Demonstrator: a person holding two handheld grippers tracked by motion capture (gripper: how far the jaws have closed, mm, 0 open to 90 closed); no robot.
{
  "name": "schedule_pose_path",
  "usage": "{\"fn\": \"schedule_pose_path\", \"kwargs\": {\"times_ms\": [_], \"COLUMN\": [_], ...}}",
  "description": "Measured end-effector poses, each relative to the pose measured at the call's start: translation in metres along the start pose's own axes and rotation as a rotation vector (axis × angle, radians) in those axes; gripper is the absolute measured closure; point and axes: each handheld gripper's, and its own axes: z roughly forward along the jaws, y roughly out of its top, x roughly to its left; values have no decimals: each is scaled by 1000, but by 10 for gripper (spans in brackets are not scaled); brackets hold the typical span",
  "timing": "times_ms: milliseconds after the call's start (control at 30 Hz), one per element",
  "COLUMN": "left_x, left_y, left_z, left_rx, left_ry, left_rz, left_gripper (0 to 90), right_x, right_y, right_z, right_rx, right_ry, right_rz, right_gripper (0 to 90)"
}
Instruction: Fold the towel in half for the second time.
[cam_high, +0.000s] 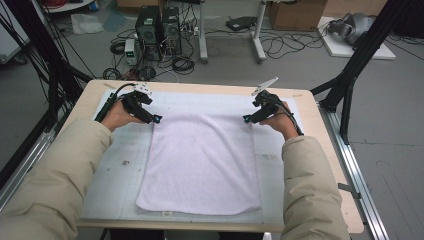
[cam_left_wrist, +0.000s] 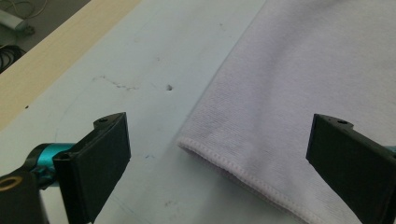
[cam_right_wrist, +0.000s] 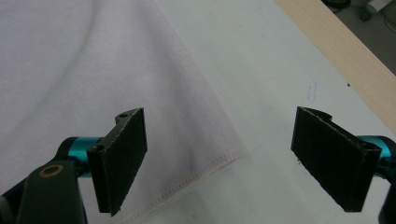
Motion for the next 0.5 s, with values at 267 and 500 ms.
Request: {"fn": "schedule_pose_path", "kwargs": {"times_ms": [267, 500], "left_x": [4, 7], "left_y": [2, 0], "left_z": [11, 17], "left_rx": [35, 52], "left_ry": [6, 30], "left_rz": [-11, -10], "left_gripper": [146, 308], "right_x": [-7, -10], "right_y": [-7, -11], "right_z": [12, 21], "right_rx": [52, 93], "right_ry": [-20, -20], "right_rz": [6, 5], "right_gripper": [299, 462]}}
